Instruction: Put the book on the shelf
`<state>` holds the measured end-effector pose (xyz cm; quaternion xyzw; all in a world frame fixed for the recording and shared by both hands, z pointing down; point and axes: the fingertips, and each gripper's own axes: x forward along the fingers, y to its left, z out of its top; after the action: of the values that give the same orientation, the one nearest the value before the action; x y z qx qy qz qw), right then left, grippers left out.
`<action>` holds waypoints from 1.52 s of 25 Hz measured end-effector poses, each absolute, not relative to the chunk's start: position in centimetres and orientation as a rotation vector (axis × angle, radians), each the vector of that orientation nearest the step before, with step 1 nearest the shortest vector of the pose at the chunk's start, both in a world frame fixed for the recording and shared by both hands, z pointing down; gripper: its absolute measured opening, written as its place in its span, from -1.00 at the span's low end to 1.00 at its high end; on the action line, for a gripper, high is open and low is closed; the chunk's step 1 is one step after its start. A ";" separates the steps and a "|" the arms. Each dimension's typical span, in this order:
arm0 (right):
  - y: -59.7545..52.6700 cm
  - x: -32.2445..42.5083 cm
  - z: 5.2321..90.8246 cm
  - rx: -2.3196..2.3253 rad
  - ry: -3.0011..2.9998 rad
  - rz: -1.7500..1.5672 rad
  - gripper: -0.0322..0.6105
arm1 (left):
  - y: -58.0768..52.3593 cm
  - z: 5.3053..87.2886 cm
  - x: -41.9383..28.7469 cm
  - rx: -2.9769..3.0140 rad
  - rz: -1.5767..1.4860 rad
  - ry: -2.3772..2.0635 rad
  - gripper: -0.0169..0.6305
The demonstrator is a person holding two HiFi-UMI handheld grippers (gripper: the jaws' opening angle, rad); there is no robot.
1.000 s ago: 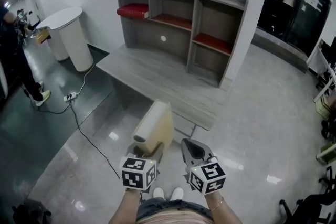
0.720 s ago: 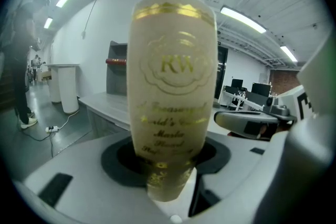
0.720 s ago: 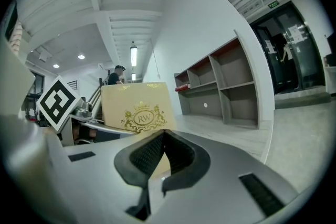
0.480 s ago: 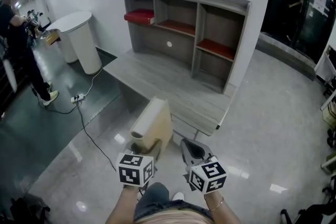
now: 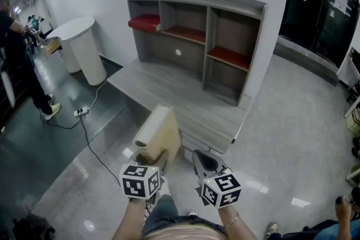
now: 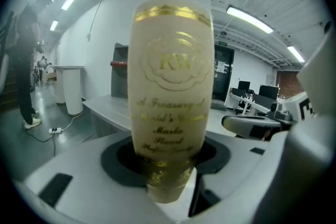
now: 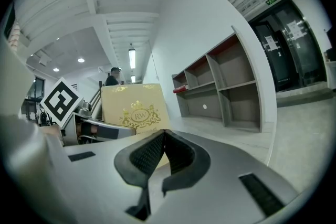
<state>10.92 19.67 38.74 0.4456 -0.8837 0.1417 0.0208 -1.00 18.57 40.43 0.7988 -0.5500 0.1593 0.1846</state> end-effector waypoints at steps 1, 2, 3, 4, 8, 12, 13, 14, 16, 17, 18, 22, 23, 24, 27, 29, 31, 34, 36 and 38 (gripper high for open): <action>19.1 10.8 38.8 1.380 -2.738 0.438 -0.87 | 17.9 40.5 -1.0 2.254 0.447 -1.547 -0.26; 18.5 10.6 39.0 1.379 -2.735 0.439 -0.87 | 17.2 40.6 -1.0 2.257 0.445 -1.544 -0.26; 17.9 10.4 39.1 1.377 -2.732 0.440 -0.87 | 16.4 40.7 -1.1 2.259 0.446 -1.540 -0.26; 17.3 10.2 39.2 1.377 -2.726 0.442 -0.87 | 15.7 40.8 -1.2 2.260 0.446 -1.534 -0.26; 14.0 9.1 39.7 1.386 -2.700 0.458 -0.87 | 12.1 41.4 -2.0 2.263 0.450 -1.503 -0.26; 9.8 7.4 40.4 1.397 -2.677 0.475 -0.87 | 7.7 42.1 -3.4 2.266 0.454 -1.487 -0.26; 8.7 6.9 40.5 1.397 -2.673 0.480 -0.87 | 6.6 42.2 -3.7 2.267 0.452 -1.486 -0.26; 7.5 6.3 40.6 1.396 -2.671 0.482 -0.87 | 5.4 42.2 -4.0 2.271 0.451 -1.483 -0.26; 5.2 5.0 40.4 1.397 -2.669 0.480 -0.87 | 2.9 42.1 -4.7 2.285 0.449 -1.471 -0.26; 3.9 4.4 40.4 1.400 -2.667 0.478 -0.87 | 1.6 42.0 -4.9 2.292 0.448 -1.462 -0.26; 2.7 3.8 40.3 1.403 -2.664 0.477 -0.87 | 0.3 42.1 -5.2 2.299 0.448 -1.453 -0.26; -2.0 1.3 40.4 1.418 -2.651 0.500 -0.87 | -4.5 42.5 -6.5 2.326 0.465 -1.418 -0.26; -3.1 0.7 40.5 1.424 -2.647 0.510 -0.87 | -5.6 42.6 -6.8 2.334 0.473 -1.409 -0.26; -4.1 0.2 40.6 1.432 -2.641 0.517 -0.87 | -6.6 42.8 -7.1 2.342 0.479 -1.399 -0.26; -6.6 -0.9 40.9 1.462 -2.614 0.522 -0.87 | -9.3 43.1 -7.9 2.357 0.484 -1.373 -0.26; -8.1 -1.4 40.9 1.489 -2.597 0.521 -0.87 | -10.9 43.3 -8.6 2.362 0.484 -1.360 -0.26; -9.5 -1.7 41.0 1.515 -2.578 0.518 -0.87 | -12.3 43.5 -9.2 2.369 0.487 -1.347 -0.26; -11.0 -1.7 41.2 1.549 -2.540 0.525 -0.87 | -14.0 43.8 -9.8 2.370 0.496 -1.326 -0.26; -11.7 -1.5 41.4 1.567 -2.515 0.532 -0.87 | -14.7 44.1 -10.0 2.368 0.501 -1.316 -0.26; -12.6 -1.4 41.6 1.580 -2.500 0.532 -0.87 | -15.6 44.3 -10.4 2.367 0.505 -1.318 -0.26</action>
<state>-1.40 -12.55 41.56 0.5246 -0.8300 0.1766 0.0681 -10.35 -15.59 44.34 0.8429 -0.4694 0.1798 0.1918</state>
